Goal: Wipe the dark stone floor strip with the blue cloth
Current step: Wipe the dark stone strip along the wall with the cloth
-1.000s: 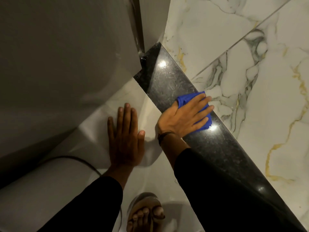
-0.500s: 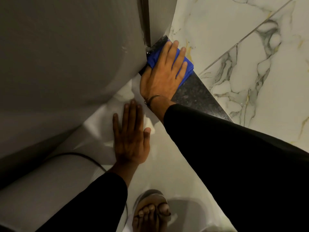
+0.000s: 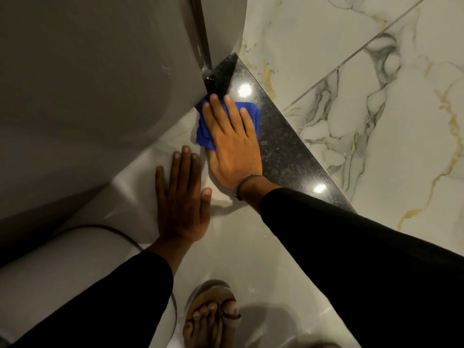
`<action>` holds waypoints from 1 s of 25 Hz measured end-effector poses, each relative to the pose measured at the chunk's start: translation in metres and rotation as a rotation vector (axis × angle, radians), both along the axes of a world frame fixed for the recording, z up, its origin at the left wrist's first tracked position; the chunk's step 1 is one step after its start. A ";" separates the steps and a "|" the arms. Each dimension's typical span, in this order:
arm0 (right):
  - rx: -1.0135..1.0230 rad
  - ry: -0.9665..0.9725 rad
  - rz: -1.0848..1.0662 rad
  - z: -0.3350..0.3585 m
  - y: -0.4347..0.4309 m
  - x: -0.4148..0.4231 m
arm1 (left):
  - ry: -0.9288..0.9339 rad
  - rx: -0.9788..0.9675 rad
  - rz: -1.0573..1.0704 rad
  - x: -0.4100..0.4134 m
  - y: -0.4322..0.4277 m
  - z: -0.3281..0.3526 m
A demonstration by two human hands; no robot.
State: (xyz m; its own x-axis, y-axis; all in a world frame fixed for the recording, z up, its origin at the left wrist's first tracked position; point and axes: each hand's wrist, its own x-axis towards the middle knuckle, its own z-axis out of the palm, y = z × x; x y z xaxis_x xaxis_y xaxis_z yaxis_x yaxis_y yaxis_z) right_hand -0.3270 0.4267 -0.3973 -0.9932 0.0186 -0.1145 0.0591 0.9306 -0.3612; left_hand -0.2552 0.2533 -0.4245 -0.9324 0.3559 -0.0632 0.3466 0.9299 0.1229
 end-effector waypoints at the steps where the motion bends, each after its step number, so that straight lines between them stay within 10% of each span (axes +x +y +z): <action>1: 0.006 0.005 0.109 0.000 0.011 0.007 | 0.011 -0.003 -0.005 0.001 0.000 0.001; 10: 0.005 -0.090 0.613 0.008 0.113 0.075 | -0.058 -0.013 0.027 0.001 0.007 0.015; 25: -0.322 -0.512 0.105 0.062 0.199 0.367 | -0.335 0.050 -0.158 0.140 0.092 0.078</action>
State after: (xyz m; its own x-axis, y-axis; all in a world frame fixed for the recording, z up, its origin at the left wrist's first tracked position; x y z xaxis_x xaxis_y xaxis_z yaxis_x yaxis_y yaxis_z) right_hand 0.0398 0.6257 -0.3348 -0.8051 -0.1915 -0.5614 0.2133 0.7897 -0.5752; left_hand -0.1152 0.3453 -0.3463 -0.7959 0.5044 -0.3349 0.4186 0.8581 0.2975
